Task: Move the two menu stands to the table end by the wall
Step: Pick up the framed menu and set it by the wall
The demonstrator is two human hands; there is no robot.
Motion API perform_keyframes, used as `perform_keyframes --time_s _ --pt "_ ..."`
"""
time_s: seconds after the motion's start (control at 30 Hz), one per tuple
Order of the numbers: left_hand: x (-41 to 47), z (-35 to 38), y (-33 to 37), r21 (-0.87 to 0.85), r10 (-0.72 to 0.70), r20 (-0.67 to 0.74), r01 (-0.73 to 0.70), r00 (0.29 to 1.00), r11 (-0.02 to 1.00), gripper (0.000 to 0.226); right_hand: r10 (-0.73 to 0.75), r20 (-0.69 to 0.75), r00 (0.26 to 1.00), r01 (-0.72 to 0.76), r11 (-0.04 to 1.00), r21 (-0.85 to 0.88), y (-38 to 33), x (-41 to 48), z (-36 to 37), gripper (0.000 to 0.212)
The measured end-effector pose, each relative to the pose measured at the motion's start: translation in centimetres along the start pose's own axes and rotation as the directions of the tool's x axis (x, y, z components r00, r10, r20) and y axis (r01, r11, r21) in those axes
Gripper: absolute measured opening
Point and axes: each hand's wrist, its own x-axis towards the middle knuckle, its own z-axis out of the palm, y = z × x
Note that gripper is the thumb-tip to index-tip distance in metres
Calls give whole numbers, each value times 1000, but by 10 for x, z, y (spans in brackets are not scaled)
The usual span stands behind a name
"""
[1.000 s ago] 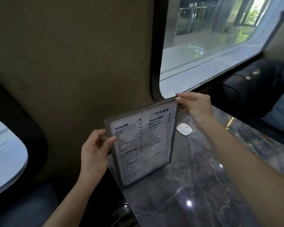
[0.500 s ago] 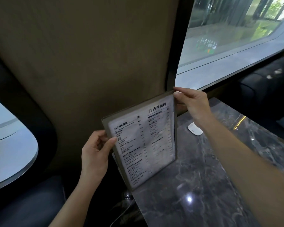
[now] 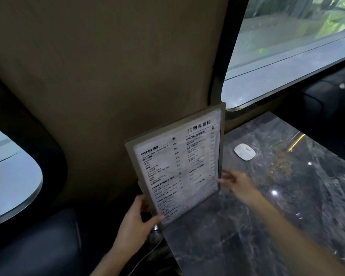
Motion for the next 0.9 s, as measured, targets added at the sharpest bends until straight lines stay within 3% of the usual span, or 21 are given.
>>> perform_keyframes --time_s 0.1,0.23,0.33,0.57,0.9 --pt "1 20 -15 150 -68 -3 67 998 986 57 -40 46 998 46 990 -133 11 1 12 30" --pt "4 34 -22 223 -98 -59 109 993 969 57 -122 -98 988 84 942 -324 10 6 20 24" --pt "7 35 -23 239 -103 -95 123 990 963 52 -185 -128 974 122 913 -390 8 7 22 28" --pt "22 25 -20 280 -61 -179 111 982 954 38 -194 -153 969 107 886 -451 -5 19 28 32" --pt "53 10 -17 300 -112 -222 177 969 937 32 -178 -126 976 102 884 -456 -27 41 35 30"
